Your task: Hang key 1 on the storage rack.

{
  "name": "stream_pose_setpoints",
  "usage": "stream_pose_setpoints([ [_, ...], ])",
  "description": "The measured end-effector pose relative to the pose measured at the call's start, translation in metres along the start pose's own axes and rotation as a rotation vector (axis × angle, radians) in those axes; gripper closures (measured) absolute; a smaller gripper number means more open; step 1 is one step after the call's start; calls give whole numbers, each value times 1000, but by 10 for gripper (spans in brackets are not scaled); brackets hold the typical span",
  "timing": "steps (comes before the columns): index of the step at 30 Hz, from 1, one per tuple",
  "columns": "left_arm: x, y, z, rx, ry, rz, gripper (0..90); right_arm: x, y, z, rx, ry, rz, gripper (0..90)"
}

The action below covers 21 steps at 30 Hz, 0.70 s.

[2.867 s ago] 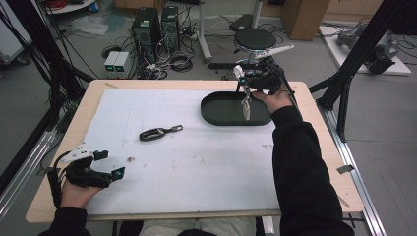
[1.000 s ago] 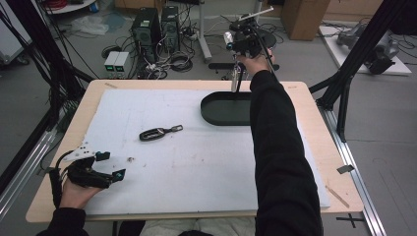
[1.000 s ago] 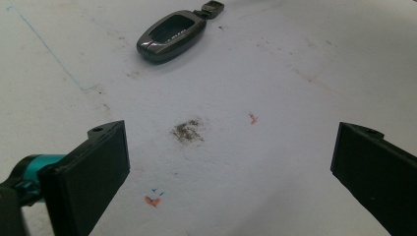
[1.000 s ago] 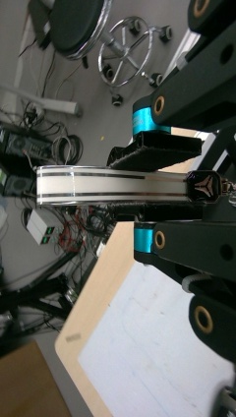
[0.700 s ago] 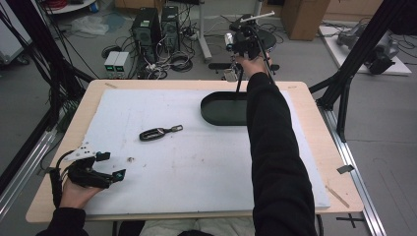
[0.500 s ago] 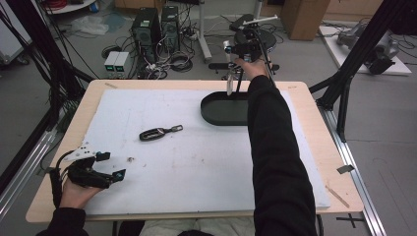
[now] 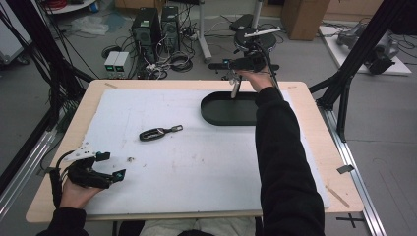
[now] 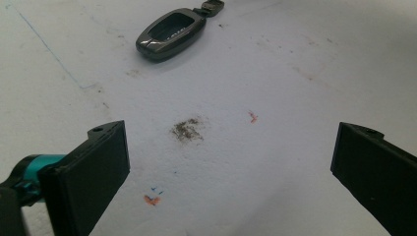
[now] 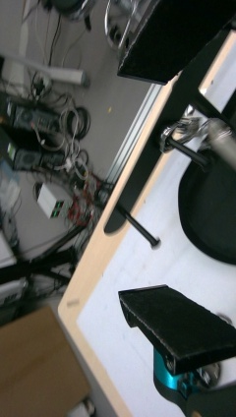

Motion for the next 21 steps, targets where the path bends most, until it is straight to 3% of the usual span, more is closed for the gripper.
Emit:
stream_pose_setpoints([
  [3, 0, 0, 0, 2, 0, 1, 17, -7, -7, 7, 5, 42, 11, 7],
  [5, 0, 0, 0, -1, -1, 0, 17, -8, -11, 10, 15, 36, 44, 7],
  [8, 1, 0, 0, 0, -3, -3, 17, -7, -18, 15, 15, 44, 33, 7],
  [15, 0, 1, 1, 1, 1, -6, 17, -6, -30, 23, 19, 35, 65, 7],
  [19, 0, 0, 1, -1, 2, -3, 17, -6, -44, 24, -35, 12, 104, 7],
  [21, 1, 0, 1, -1, 1, -3, 17, -8, -48, 27, -13, 18, 99, 7],
])
Point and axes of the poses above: each handheld gripper's, and its own axes: z roughly backward along the jaws, y roughly out of its top, x roughly to its right, the point moved 10 cm from there along -z, roughly forward along the jaws, and after that the axes turned 6 degrees about -z, right-handed, at the moved point
